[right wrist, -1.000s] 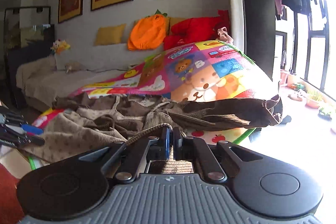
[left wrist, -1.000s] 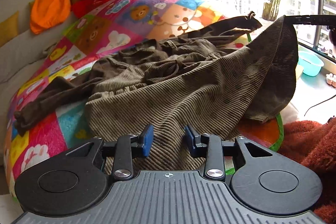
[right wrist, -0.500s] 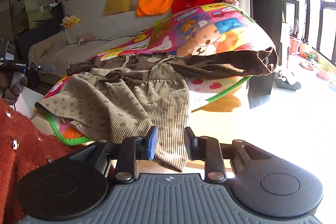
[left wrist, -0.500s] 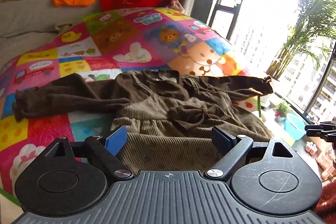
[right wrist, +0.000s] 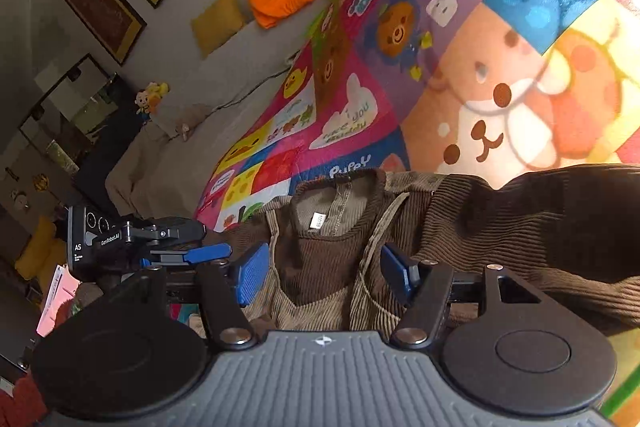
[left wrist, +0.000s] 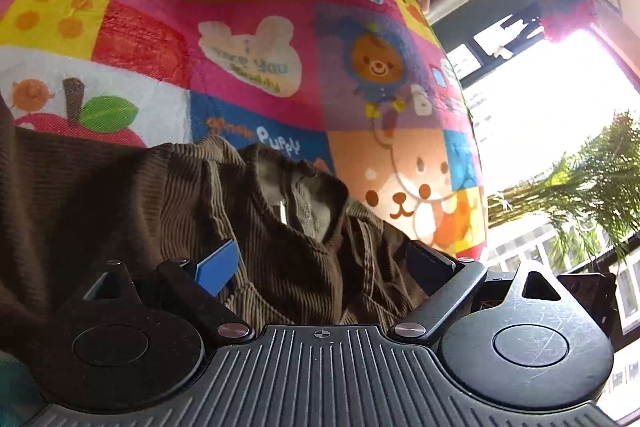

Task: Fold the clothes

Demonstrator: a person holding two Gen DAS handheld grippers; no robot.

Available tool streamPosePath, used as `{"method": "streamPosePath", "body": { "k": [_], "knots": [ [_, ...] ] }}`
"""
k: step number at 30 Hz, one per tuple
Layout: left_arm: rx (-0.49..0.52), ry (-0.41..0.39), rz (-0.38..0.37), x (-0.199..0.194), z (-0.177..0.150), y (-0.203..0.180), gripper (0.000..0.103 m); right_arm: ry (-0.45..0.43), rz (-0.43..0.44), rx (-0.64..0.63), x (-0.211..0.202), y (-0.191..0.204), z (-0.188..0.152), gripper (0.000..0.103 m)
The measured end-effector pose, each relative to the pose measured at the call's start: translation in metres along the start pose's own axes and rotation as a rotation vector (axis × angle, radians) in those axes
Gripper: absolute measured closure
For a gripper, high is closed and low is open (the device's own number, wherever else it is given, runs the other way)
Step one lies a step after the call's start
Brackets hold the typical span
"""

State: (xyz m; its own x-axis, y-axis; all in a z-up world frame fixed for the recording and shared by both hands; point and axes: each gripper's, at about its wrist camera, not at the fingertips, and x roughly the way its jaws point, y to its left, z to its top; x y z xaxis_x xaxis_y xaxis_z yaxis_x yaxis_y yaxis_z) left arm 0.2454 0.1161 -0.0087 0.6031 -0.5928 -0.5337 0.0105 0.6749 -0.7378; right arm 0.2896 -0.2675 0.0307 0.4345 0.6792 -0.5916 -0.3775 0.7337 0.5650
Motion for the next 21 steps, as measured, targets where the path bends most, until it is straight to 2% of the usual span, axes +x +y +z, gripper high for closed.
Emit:
{"method": "streamPosePath", "body": {
  "k": [2,5,8,9,11,15,16,18,21],
  "knots": [
    [-0.020,-0.004,0.007,0.011,0.006,0.009,0.008,0.036,-0.024,0.028,0.030,-0.009,0.009,0.041],
    [-0.062,-0.029,-0.008,0.027,0.017,0.020,0.008,0.103,0.007,0.087,0.072,-0.024,0.013,0.041],
    [-0.075,-0.065,0.018,0.044,0.036,0.025,0.008,0.105,0.018,0.107,0.103,-0.031,0.019,0.041],
    [-0.074,-0.072,0.036,0.050,0.045,0.026,0.008,0.081,0.020,0.106,0.109,-0.032,0.024,0.041],
    [-0.043,-0.110,0.078,0.055,0.064,0.022,0.008,0.027,0.025,0.095,0.115,-0.031,0.037,0.041],
    [0.107,-0.250,0.135,0.047,0.098,-0.001,0.009,-0.081,0.038,0.057,0.118,-0.026,0.073,0.041],
    [0.112,-0.254,0.142,0.044,0.102,-0.003,0.009,-0.107,0.042,0.047,0.119,-0.025,0.082,0.041],
    [0.110,-0.241,0.143,0.037,0.104,-0.007,0.008,-0.076,0.000,0.006,0.123,-0.023,0.086,0.041],
    [0.184,-0.207,0.134,0.022,0.082,-0.015,0.007,-0.047,-0.069,-0.090,0.116,-0.017,0.078,0.041]
  ]
}}
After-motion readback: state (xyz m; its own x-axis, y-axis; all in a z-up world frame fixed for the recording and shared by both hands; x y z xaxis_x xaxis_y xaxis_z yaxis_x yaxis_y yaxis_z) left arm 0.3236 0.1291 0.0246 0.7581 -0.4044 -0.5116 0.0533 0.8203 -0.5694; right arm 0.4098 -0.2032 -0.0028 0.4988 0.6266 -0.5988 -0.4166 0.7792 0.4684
